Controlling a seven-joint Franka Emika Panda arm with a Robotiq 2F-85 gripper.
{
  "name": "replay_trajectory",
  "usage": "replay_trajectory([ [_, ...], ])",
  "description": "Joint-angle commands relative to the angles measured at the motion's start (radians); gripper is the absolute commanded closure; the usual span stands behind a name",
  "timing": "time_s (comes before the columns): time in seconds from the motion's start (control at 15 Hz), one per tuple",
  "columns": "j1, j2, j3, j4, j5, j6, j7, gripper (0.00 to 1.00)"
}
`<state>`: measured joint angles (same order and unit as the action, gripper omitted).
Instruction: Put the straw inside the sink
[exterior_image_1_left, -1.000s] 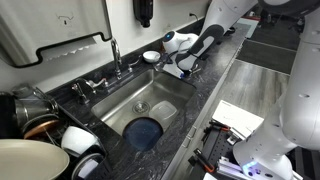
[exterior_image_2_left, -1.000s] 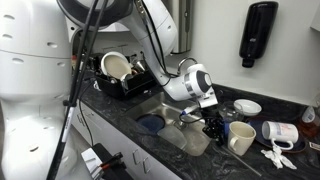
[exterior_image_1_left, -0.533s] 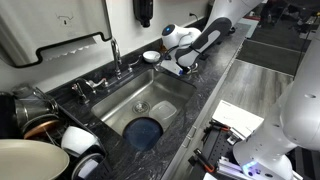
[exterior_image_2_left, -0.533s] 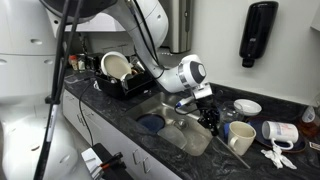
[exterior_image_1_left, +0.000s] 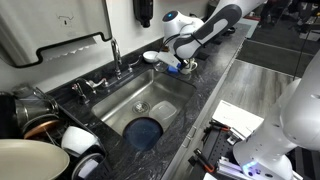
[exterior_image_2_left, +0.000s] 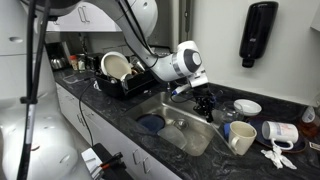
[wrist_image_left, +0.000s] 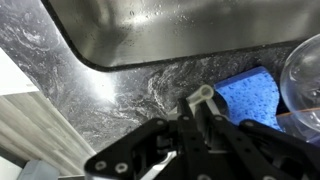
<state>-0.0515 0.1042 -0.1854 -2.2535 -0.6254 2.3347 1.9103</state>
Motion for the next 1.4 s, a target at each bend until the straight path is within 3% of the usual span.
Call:
replay_trajectory([
  [0.0, -0.022, -0.065, 0.018, -0.022, 0.07, 0.045, -0.105, 0.97],
  [0.4, -0.013, -0.109, 0.041, -0.002, 0.087, 0.013, -0.178, 0.97],
  [0.8, -0.015, -0.159, 0.063, -0.018, 0.084, -0.001, -0.169, 0.97],
  [1.2, -0.031, -0.119, 0.061, -0.035, 0.07, 0.024, -0.178, 0.97],
  [1.27, -0.034, -0.109, 0.056, -0.047, 0.095, 0.057, -0.204, 0.7],
  [1.33, -0.04, -0.096, 0.05, -0.059, 0.117, 0.096, -0.226, 0.62],
])
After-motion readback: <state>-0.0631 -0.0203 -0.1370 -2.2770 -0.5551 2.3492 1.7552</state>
